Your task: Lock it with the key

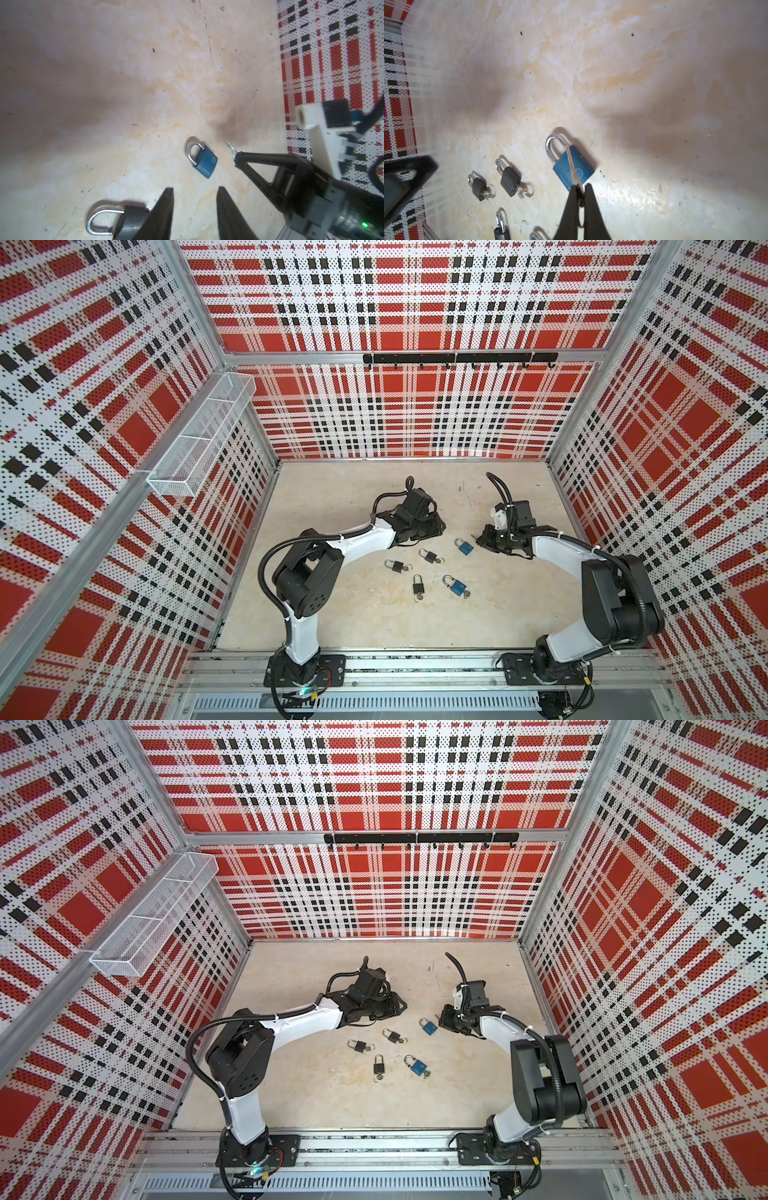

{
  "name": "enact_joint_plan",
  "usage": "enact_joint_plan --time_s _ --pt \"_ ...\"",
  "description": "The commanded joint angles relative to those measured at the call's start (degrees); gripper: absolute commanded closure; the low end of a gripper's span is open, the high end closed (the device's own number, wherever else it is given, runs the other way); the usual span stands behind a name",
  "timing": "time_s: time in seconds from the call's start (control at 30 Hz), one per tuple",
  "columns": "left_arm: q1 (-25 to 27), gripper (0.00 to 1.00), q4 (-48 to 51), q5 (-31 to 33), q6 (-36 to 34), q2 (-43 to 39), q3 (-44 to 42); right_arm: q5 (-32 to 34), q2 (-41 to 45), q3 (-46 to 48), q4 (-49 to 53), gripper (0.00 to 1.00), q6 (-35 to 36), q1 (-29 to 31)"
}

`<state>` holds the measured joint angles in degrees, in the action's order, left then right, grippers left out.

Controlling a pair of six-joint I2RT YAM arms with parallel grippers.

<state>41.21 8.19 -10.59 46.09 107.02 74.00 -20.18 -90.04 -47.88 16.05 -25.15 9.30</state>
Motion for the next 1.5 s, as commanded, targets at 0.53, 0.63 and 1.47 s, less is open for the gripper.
enact_joint_plan --time_s 0.53,0.63,1.47 --pt "-1.92 0.62 -4.28 1.24 2.07 -6.06 -6.1 3.06 -6.56 -3.38 -3.13 0.86 1.9 2.65" --pt "-1.94 0.62 -4.61 1.31 2.03 -6.21 -6.48 3.56 -6.05 -3.29 -2.87 0.78 1.97 2.65" --pt "-1.01 0.62 5.78 10.67 -5.5 -24.12 -14.85 16.08 20.97 4.63 14.6 0.68 4.19 19.47"
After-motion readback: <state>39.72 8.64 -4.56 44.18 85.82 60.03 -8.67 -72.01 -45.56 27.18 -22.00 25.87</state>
